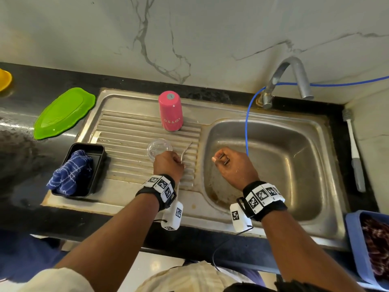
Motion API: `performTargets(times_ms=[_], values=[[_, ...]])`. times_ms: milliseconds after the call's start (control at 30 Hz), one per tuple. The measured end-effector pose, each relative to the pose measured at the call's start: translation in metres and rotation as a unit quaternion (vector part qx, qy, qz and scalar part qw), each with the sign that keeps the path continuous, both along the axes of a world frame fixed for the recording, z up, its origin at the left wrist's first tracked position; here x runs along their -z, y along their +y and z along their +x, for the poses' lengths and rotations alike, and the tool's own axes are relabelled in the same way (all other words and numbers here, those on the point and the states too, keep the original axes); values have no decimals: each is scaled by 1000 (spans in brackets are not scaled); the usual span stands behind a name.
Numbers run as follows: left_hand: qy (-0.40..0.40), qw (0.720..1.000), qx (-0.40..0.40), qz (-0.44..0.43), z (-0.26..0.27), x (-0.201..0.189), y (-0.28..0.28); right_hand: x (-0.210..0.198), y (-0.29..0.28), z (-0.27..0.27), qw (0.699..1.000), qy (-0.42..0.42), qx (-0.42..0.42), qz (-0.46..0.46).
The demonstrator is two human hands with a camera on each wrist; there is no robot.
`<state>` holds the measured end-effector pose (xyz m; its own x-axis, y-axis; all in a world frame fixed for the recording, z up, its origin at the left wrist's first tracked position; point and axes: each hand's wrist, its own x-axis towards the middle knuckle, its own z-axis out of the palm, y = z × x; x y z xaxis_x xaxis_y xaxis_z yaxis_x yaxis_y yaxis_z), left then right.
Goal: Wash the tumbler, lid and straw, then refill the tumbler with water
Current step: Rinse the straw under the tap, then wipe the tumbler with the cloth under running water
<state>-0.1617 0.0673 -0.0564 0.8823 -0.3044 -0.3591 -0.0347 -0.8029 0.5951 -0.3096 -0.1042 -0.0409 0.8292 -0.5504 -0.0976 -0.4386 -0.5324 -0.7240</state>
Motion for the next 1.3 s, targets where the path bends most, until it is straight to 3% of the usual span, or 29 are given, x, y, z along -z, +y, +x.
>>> performTargets(times_ms=[167,367,467,733,900,1000,1100,1200,1300], values=[[-35,999,14,-25,12,-17,-4,-6,-1,8,1000,-13,2,2],[-171,978,20,-115,58,-64,-29,-10,-11,21,999,-41,19,3],[-196,972,1,-127,90,-82,-45,-12,-18,26,999,-44,24,2],[-129,981,124,74,129,-87,-70,-9,-33,27,998,-39,44,8],[-134,987,86,-8,118,-75,-63,-17,-40,26,999,-36,39,-7],[-45,988,-6,-148,112,-72,-54,-25,-42,29,998,-48,40,-4],[83,951,-109,-278,98,-73,-47,-31,-41,36,995,-84,50,12],[220,904,-104,-352,74,-74,-48,-40,-36,45,989,-119,50,68],[308,876,-52,-368,44,-74,-49,-51,-28,49,979,-158,61,117]])
